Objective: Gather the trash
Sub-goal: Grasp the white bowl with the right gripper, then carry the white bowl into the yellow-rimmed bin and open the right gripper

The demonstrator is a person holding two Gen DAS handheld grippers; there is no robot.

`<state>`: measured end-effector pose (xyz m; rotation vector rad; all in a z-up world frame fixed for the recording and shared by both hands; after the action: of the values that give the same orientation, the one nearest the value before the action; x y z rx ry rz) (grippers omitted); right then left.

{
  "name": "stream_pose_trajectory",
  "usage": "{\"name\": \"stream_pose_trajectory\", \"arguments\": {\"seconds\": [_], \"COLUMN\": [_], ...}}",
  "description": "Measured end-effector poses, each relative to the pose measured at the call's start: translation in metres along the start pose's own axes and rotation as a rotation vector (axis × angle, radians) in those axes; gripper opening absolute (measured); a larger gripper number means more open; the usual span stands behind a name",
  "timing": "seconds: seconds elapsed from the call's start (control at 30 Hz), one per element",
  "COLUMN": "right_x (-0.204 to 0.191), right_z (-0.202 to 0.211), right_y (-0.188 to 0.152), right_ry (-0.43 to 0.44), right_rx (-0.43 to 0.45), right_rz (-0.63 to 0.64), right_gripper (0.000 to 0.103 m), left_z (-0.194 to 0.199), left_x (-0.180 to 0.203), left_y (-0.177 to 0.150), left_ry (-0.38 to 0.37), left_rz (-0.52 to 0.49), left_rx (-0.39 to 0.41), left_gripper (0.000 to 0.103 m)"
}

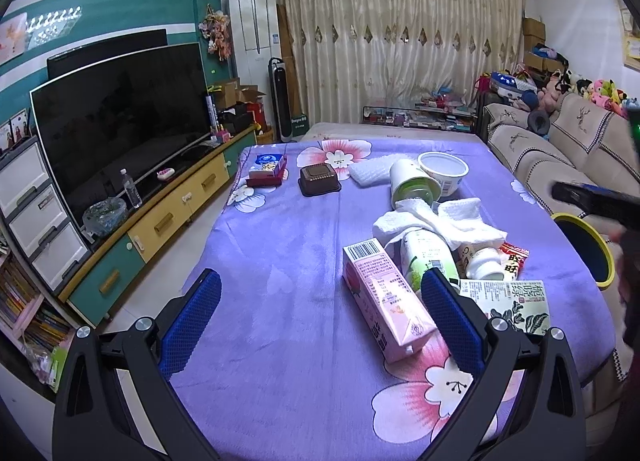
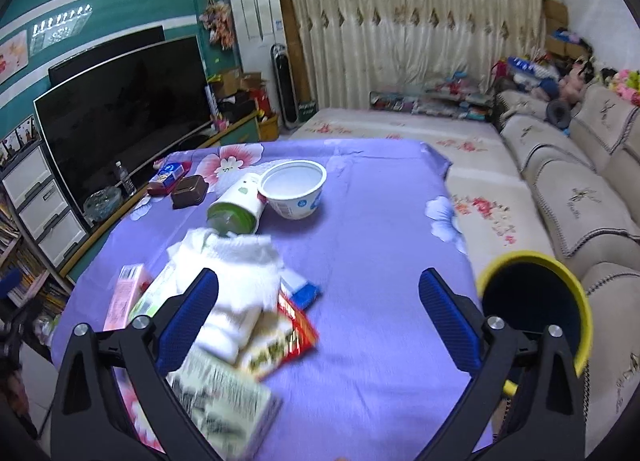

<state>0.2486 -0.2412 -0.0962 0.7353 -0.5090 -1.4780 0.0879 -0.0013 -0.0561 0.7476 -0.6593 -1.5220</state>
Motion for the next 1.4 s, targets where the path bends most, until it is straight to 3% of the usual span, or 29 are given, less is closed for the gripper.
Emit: {"name": "stream_pose_trajectory", "arguments": {"seconds": [0.3, 0.43, 0.53, 0.63, 0.8, 1.0, 1.2, 1.4], "right_x": [0.006, 0.009, 0.012, 0.013, 0.016, 0.023, 0.057, 0.144], "right_z": [-0.114, -0.162, -0.186, -0.203, -0.219, -0.204, -0.135, -0.052], "right_y": [0.078, 0.104, 0.109, 0.109, 0.103, 0.104, 0.104, 0.072], "right_ry": [0.041, 0.017, 0.020, 0.026, 0.025, 0.058, 0.089, -0.043], "right_rx": [-0.165, -0.237, -0.282, -0.315, -0.348, -0.309, -0.203, -0.096], "right_rz": [-0.044, -0.070, -0.100, -0.109, -0.135, -0.158, -0.193, -0.266], "right_gripper": [0.047, 0.041, 0.041, 0.034, 0.008, 0.006, 0.006, 0.006], "left_z": [-0.034, -0.042, -0.048, -0.053, -0.061, -0.063, -0.056, -0.050], "left_x": [0.003, 0.005, 0.006, 0.006, 0.006, 0.007, 0.018, 0.036], "left_y": [0.013, 0.018, 0.021, 0.022, 0.020, 0.021, 0.023, 0.023], "left_ry": [-0.001, -0.005, -0.009, -0.016, -0.024, -0.028, -0.044, -0.076], "left_rz": [-0.004, -0.008, -0.006, -0.003, -0.005, -0.006, -0.025, -0.051], "left_rx": [-0.030, -0.032, -0.032, -0.039, -0.054, -0.056, -0.042, -0.042], "left_gripper": [0.098, 0.099, 0.099, 0.098, 0.099, 0.098, 0.099, 0.098]}}
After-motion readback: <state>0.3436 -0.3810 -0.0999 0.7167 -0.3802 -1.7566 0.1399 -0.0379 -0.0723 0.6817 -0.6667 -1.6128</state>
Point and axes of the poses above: each gripper's, at about its wrist camera, not at the fingertips, and z roughly against the way its jaws point, x to its right, y to its top, the point moved 5 cm from there along -z, roughly the way its jaws point, and after that the axes turned 4 degrees about -x, right-handed, at the moved point
